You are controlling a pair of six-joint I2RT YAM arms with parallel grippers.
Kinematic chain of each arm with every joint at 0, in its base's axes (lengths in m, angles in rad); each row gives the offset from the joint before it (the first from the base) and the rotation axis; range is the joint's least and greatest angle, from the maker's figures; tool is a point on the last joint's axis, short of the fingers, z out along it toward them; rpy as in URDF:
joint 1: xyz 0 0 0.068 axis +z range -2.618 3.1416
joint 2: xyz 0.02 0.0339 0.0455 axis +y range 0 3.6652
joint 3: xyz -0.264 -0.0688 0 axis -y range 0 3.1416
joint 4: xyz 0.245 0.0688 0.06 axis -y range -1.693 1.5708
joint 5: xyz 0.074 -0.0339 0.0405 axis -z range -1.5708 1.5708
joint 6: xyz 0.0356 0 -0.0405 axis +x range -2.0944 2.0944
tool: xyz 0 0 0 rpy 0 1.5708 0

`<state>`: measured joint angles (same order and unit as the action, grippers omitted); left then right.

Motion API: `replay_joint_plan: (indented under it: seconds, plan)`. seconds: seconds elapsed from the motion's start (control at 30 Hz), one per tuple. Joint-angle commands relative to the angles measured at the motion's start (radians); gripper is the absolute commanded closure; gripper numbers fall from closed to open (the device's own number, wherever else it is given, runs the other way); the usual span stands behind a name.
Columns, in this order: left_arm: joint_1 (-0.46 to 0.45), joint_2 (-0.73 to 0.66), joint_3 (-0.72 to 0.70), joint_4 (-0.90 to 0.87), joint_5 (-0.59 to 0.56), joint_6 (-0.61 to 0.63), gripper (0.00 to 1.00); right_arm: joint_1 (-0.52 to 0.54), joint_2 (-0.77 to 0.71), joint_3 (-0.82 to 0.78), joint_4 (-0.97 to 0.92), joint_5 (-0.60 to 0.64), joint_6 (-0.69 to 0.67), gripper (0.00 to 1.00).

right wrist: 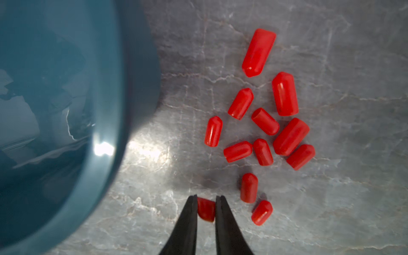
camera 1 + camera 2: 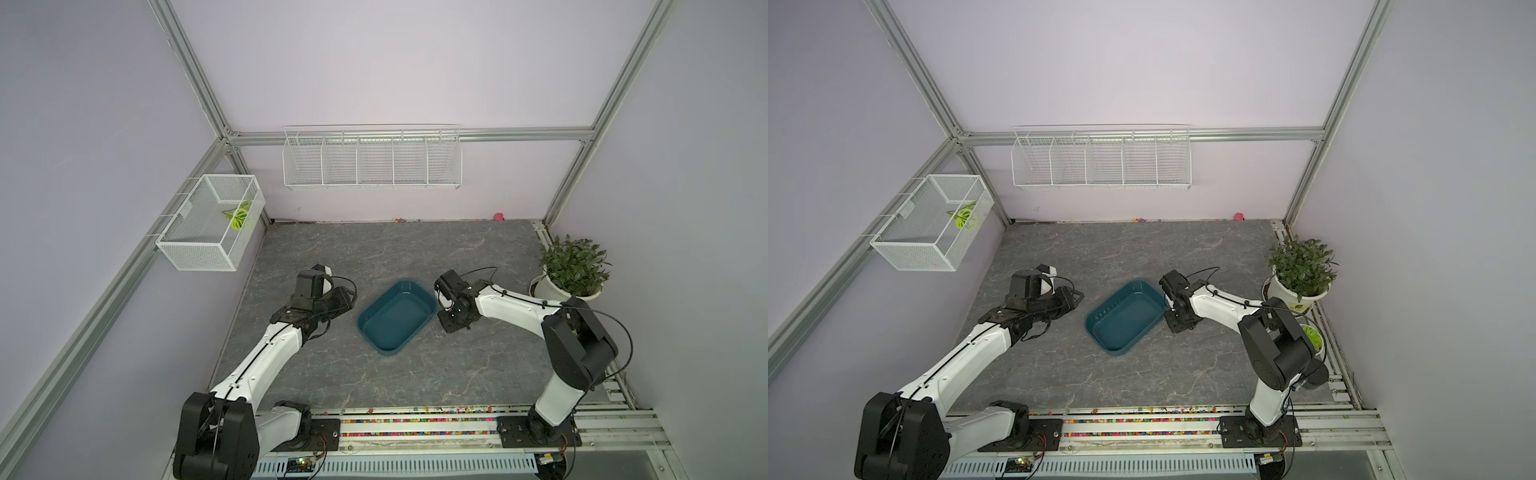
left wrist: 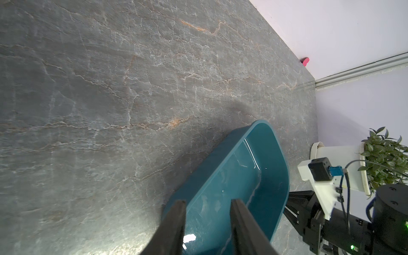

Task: Take the screw protection sleeves out of the storage box
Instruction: Place the screw protection sleeve at the center of the board.

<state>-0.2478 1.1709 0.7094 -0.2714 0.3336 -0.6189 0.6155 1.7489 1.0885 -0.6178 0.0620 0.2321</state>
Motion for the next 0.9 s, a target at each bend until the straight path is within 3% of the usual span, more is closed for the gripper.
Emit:
replay_joint_plan:
  seconds: [0.0, 0.6, 0.87]
  plan:
    - [0.006, -0.019, -0.010, -0.023, -0.007, 0.025, 0.60, -0.004, 0.004, -0.006, 0.006, -0.011, 0.013, 0.80]
    - [0.006, -0.024, 0.003, -0.040, -0.008, 0.033, 0.60, -0.007, 0.042, 0.005, 0.013, 0.005, 0.007, 0.77]
    - [0.005, -0.026, 0.013, -0.044, -0.007, 0.032, 0.60, -0.010, 0.024, 0.006, 0.007, 0.012, 0.005, 0.68]
